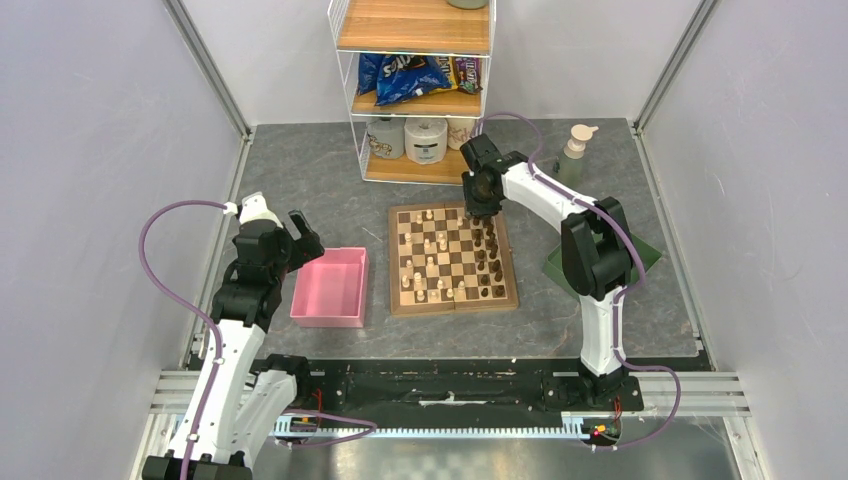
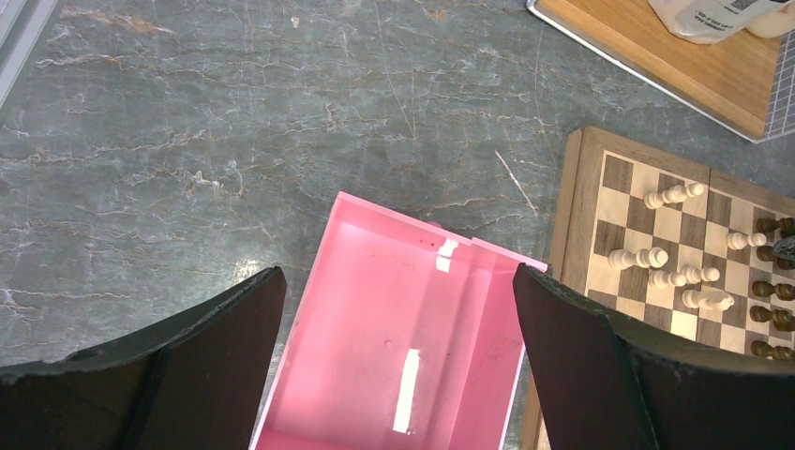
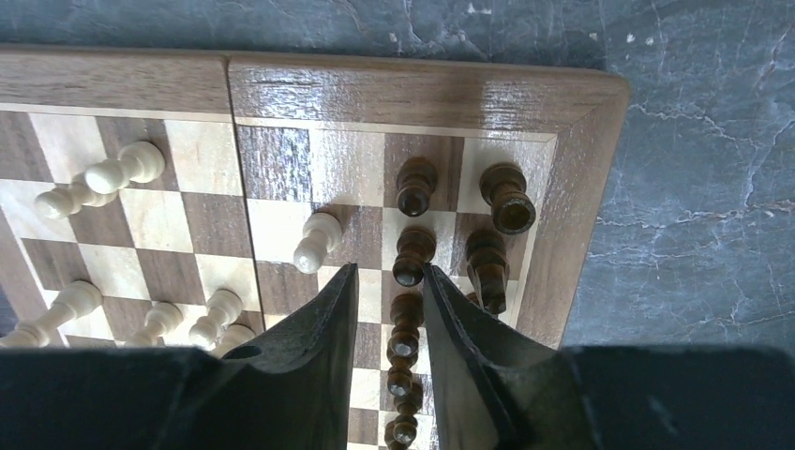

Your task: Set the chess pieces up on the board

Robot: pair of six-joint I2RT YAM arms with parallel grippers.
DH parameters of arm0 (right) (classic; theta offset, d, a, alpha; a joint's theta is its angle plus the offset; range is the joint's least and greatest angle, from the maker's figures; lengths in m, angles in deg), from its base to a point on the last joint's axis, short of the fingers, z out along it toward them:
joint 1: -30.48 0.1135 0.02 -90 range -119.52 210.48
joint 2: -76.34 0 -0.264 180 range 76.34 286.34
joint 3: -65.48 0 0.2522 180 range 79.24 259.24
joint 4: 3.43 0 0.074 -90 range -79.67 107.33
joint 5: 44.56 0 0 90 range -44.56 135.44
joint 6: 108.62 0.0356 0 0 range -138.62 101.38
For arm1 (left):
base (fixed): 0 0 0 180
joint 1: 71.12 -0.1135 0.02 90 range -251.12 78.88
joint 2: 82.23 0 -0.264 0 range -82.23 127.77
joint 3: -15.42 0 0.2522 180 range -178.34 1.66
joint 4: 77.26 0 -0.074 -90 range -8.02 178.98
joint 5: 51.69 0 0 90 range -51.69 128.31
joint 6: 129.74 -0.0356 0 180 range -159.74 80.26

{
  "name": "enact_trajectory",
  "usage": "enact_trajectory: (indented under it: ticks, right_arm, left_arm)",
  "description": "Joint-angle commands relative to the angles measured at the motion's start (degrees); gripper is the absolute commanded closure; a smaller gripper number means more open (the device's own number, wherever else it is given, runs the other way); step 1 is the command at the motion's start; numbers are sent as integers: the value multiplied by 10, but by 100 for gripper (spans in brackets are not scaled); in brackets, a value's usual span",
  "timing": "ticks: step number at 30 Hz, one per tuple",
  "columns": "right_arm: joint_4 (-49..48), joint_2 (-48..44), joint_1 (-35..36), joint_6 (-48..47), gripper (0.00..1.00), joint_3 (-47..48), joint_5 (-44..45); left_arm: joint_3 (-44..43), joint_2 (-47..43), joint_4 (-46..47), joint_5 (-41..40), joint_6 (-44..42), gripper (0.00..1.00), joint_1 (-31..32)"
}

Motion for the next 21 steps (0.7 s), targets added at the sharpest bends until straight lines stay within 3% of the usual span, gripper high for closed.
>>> enact_trajectory:
  ticks: [1, 21]
  right_arm:
    - [-1, -24, -1, -11, 61, 32, -13]
    - [6, -74, 4, -4, 60, 23, -20]
  left_arm:
    - [-8, 0, 17, 5, 15, 1, 0]
    - [-8, 1, 18, 6, 16, 1, 0]
